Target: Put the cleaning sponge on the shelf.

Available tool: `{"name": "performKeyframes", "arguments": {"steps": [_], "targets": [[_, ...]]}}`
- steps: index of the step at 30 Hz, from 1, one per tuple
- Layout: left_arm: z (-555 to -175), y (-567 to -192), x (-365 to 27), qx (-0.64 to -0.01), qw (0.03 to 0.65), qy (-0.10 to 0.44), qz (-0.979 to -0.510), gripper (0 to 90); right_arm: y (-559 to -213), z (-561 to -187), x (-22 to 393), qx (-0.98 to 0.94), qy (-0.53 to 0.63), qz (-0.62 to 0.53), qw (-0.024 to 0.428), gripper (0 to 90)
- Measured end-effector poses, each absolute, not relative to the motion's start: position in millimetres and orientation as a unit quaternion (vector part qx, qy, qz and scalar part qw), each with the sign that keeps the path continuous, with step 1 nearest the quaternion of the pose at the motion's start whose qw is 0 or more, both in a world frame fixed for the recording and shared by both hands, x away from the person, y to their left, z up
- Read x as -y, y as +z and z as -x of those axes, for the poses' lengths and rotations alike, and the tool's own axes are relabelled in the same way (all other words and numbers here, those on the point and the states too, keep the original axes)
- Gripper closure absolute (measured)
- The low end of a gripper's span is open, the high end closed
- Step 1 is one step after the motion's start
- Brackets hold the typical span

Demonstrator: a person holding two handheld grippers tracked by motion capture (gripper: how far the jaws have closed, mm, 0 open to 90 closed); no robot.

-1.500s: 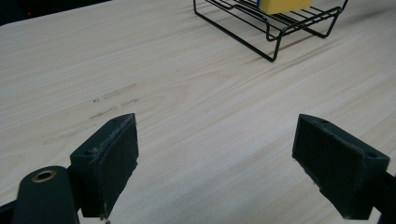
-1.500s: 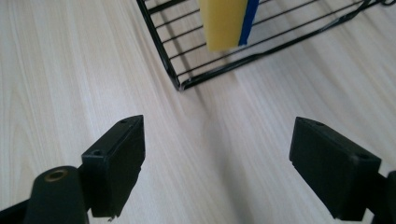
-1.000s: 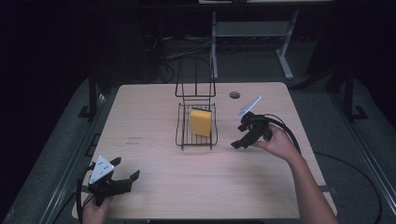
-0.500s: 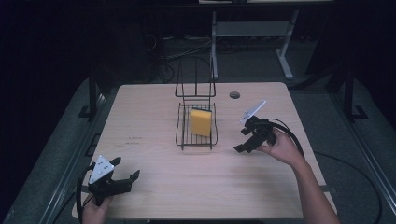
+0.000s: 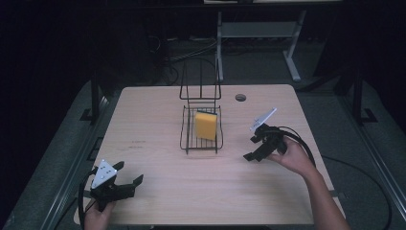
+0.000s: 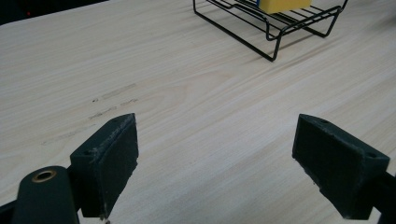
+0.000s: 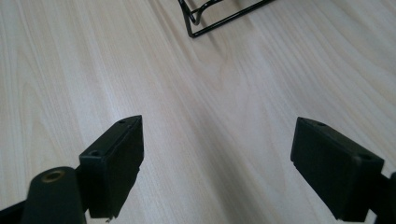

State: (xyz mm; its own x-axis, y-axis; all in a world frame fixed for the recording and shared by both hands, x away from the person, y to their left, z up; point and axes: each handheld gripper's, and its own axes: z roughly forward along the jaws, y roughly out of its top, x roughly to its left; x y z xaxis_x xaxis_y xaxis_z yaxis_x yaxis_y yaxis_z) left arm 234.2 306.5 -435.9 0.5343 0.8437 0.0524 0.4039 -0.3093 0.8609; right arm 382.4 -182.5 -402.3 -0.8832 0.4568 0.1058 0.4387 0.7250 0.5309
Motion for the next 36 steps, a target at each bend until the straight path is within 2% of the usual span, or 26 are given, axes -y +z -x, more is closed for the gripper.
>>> {"name": "performKeyframes", "arguments": {"steps": [36], "targets": [[-235,-436,-306,-0.407,0.423,0.259,-0.767,13.8,-414,-354,205,-0.927,0.276,-0.252,0.017,16.6]]}}
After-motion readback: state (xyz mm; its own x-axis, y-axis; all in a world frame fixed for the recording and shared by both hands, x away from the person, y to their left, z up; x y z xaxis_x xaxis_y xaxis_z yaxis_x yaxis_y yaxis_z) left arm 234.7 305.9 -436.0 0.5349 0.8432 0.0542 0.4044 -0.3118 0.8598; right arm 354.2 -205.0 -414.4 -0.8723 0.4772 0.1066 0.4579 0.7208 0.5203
